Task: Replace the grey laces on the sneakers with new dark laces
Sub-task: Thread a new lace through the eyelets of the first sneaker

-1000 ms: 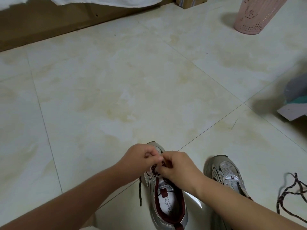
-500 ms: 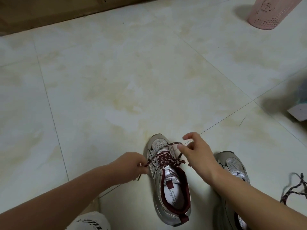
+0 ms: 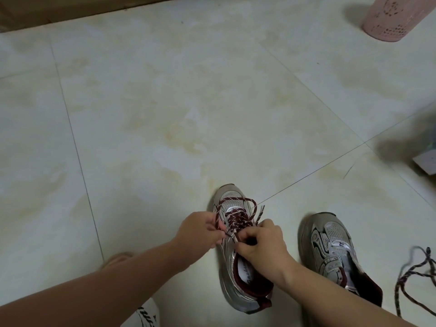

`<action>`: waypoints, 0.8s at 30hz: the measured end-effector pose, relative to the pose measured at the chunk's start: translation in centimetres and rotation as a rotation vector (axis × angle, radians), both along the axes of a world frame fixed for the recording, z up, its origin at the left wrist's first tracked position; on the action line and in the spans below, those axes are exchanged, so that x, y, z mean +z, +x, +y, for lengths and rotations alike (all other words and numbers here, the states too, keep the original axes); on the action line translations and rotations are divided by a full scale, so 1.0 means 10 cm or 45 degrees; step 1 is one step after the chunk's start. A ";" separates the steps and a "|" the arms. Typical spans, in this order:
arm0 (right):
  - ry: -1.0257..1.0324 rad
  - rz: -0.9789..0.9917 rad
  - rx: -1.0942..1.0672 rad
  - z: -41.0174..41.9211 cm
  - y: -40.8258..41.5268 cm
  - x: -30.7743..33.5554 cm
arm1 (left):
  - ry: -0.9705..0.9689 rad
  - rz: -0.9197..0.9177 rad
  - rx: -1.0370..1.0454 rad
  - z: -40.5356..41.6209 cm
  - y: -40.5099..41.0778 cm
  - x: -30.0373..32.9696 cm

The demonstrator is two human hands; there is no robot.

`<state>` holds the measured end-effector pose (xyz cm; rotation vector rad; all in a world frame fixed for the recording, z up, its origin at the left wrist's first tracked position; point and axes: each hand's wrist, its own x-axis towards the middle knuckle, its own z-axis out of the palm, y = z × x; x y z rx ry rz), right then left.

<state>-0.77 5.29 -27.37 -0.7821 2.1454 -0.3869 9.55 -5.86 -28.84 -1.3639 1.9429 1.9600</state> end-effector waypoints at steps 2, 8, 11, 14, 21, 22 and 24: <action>-0.075 -0.075 -0.083 0.02 0.00 -0.04 | -0.014 0.003 0.011 0.02 -0.01 -0.02; -0.205 -0.232 -0.254 0.07 0.01 -0.22 | -0.111 -0.015 0.028 0.09 -0.01 -0.11; -0.221 -0.270 -0.279 0.07 -0.01 -0.21 | -0.243 -0.050 -0.024 0.11 0.00 -0.13; -0.247 -0.303 -0.292 0.08 -0.04 -0.23 | -0.473 -0.091 -0.111 0.12 -0.02 -0.11; -0.236 -0.369 -0.262 0.06 -0.09 -0.21 | -0.819 -0.124 -0.387 0.17 -0.07 -0.04; -0.239 -0.366 -0.244 0.06 -0.11 -0.21 | -0.783 -0.123 -0.367 0.16 -0.08 -0.06; -0.241 -0.263 -0.144 0.04 -0.14 -0.22 | -0.690 -0.118 -0.308 0.15 -0.10 -0.08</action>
